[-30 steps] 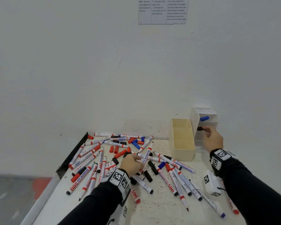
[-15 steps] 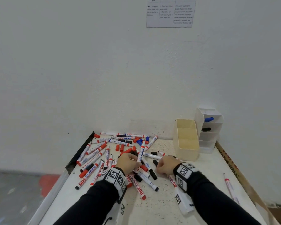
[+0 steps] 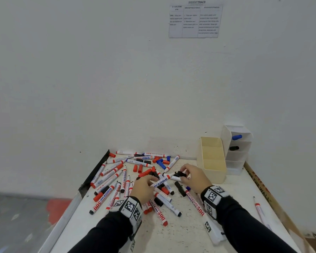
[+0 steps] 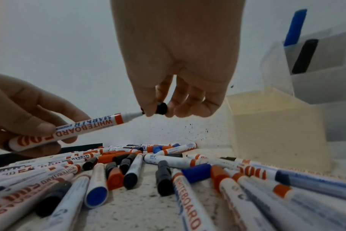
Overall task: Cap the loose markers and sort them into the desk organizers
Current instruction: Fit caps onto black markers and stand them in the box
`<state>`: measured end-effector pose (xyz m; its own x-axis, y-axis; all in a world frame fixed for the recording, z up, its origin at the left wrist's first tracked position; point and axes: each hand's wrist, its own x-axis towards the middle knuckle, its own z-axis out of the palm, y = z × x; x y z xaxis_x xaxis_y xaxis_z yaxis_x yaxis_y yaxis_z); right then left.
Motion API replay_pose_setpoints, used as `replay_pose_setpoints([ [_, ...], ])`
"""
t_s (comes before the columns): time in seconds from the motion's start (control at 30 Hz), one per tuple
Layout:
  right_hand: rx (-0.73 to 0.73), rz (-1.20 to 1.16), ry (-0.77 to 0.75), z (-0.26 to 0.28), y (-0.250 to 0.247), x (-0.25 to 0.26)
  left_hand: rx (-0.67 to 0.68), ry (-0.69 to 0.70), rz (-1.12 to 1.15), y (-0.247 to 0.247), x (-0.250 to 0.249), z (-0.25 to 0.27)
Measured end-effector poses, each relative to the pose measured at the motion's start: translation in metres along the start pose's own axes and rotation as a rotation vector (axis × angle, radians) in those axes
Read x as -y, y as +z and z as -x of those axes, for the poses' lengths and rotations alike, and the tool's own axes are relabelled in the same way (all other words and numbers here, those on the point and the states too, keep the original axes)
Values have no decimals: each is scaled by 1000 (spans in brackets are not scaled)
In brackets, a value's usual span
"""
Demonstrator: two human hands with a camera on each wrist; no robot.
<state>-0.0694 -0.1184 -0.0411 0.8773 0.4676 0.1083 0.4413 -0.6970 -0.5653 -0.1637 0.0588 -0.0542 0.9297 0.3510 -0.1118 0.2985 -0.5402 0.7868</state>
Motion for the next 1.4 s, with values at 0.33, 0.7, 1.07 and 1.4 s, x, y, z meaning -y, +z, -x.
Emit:
replay_pose_setpoints([
  [0.33,-19,48,-10,14,-11,-16,88,46,-7,11,-10,9],
  [0.7,-141,-356,77,24,-13,-16,85,43,10,18,-12,13],
  [1.07,-101,-524,111,27,-10,-18,135,55,42,19,-11,15],
  [1.4,-33,-481,125,34,-12,-19,156,62,89,26,-21,24],
])
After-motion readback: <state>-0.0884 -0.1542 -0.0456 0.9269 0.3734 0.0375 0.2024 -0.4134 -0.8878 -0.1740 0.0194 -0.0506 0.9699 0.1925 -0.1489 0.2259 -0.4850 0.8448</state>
